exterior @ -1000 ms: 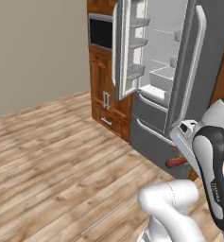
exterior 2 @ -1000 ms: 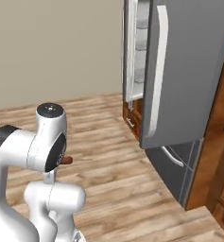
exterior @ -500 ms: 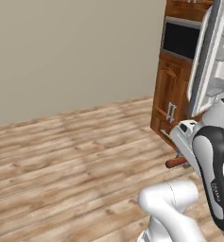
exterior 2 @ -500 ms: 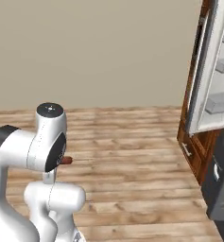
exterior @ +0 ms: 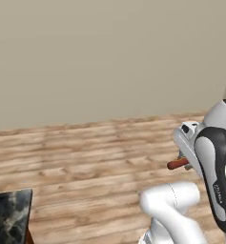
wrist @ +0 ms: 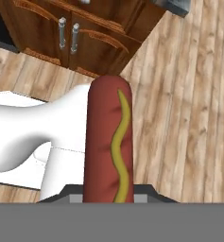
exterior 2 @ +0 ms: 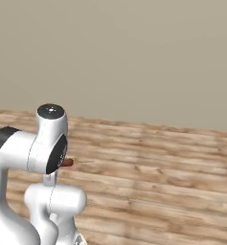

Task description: Place the cold items (eggplant and lime) from the fridge in one tupperware on the dining counter. Place the warm items (kebab skewer and hot dog) in the stove area in another tupperware.

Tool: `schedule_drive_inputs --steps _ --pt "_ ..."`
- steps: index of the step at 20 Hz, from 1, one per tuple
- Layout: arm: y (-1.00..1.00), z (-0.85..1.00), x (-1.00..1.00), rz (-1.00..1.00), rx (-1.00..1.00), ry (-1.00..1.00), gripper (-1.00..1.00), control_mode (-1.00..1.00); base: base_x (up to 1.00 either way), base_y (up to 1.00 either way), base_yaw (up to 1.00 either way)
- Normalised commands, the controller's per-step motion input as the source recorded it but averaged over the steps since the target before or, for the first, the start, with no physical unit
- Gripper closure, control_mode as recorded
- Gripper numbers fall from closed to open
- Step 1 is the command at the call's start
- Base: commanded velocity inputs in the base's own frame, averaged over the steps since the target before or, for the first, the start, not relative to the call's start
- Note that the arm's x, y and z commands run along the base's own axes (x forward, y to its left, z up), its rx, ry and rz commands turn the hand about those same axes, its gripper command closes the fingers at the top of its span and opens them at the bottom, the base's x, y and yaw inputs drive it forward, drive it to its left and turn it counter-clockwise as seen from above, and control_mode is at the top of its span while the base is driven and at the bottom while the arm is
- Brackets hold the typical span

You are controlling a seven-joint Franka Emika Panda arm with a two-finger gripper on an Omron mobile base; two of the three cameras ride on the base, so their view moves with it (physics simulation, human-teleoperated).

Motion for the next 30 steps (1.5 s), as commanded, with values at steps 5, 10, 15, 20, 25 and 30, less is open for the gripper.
schedule_drive_inputs --steps 5,10,15,20,25,30 --pt "0.00 0.00 0.00 0.00 0.00 0.00 1.00 1.00 1.00 0.52 0.47" --pt "0.00 0.00 0.00 0.00 0.00 0.00 1.00 1.00 0.99 0.16 0.59" --pt "0.00 0.00 0.00 0.00 0.00 0.00 1.00 1.00 0.90 0.02 0.68" --pt "0.00 0.00 0.00 0.00 0.00 0.00 1.00 1.00 0.83 0.00 0.78" --pt "0.00 0.00 0.00 0.00 0.00 0.00 1.00 1.00 0.85 0.00 0.81" --pt "0.00 0.00 0.00 0.00 0.00 0.00 1.00 1.00 0.94 -0.13 0.71"
